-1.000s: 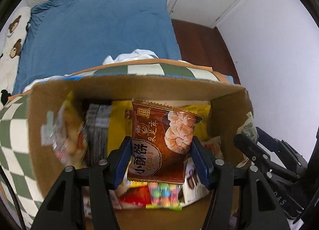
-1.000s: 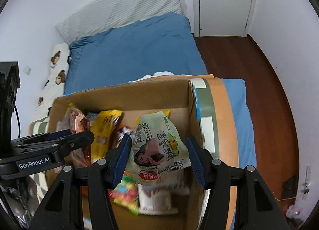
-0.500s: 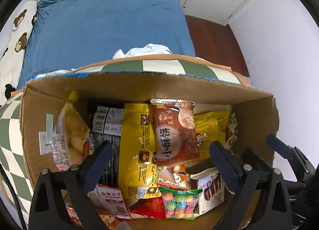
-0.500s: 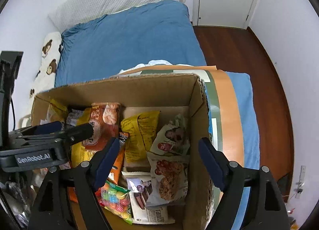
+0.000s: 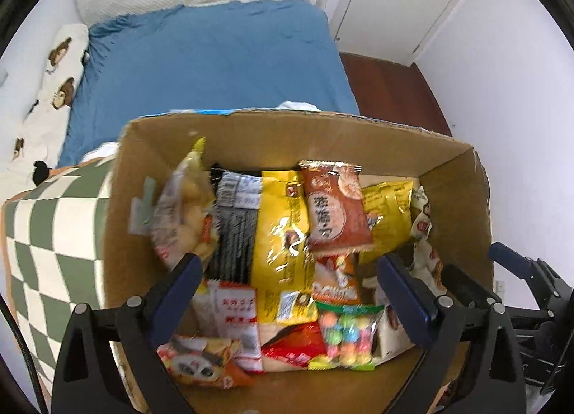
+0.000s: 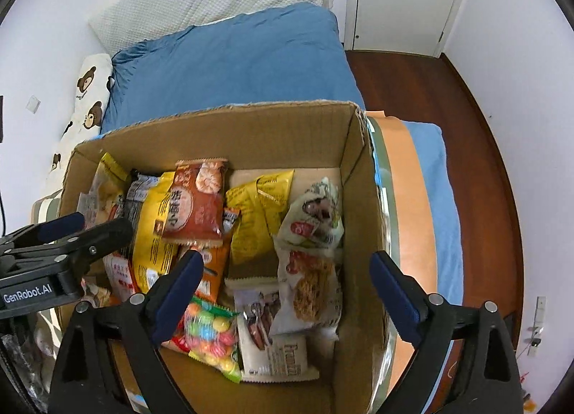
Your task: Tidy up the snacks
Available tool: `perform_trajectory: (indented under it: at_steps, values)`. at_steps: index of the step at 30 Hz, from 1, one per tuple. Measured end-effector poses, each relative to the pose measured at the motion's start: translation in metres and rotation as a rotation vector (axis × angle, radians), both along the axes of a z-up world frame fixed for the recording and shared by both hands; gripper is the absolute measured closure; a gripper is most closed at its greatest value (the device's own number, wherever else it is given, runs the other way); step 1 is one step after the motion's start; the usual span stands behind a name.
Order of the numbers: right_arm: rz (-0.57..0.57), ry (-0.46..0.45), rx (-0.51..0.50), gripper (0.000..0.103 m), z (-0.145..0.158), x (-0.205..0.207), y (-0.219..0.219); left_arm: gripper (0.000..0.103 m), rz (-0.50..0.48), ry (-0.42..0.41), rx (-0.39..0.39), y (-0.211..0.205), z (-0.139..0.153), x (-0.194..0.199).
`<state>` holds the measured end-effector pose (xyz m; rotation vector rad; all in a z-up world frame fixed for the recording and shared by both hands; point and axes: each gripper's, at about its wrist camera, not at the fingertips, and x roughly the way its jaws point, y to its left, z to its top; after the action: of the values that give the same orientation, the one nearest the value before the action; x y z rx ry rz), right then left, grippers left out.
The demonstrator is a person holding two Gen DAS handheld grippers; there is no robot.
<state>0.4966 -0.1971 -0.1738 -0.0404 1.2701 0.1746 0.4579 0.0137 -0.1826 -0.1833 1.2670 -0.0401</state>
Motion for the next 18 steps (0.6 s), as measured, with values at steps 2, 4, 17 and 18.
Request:
perform_trajectory:
  at_steps: [2, 4, 17, 18]
  values:
    - [0.0, -0.024, -0.005, 0.007, 0.007, -0.01, 0.0, 0.003, 0.006, -0.036, 0.026, 0.002, 0.008, -0.013]
    - [0.0, -0.051, -0.011, 0.007, 0.015, -0.021, 0.001, 0.003, 0.01, -0.065, 0.046, 0.003, 0.014, -0.025]
    - [-0.017, -0.23, 0.011, 0.007, 0.09, -0.107, -0.007, 0.003, 0.028, -0.237, 0.08, 0.0, 0.071, -0.109]
    - [-0.014, -0.244, 0.013, 0.007, 0.097, -0.114, -0.008, 0.003, 0.029, -0.249, 0.08, -0.001, 0.075, -0.116]
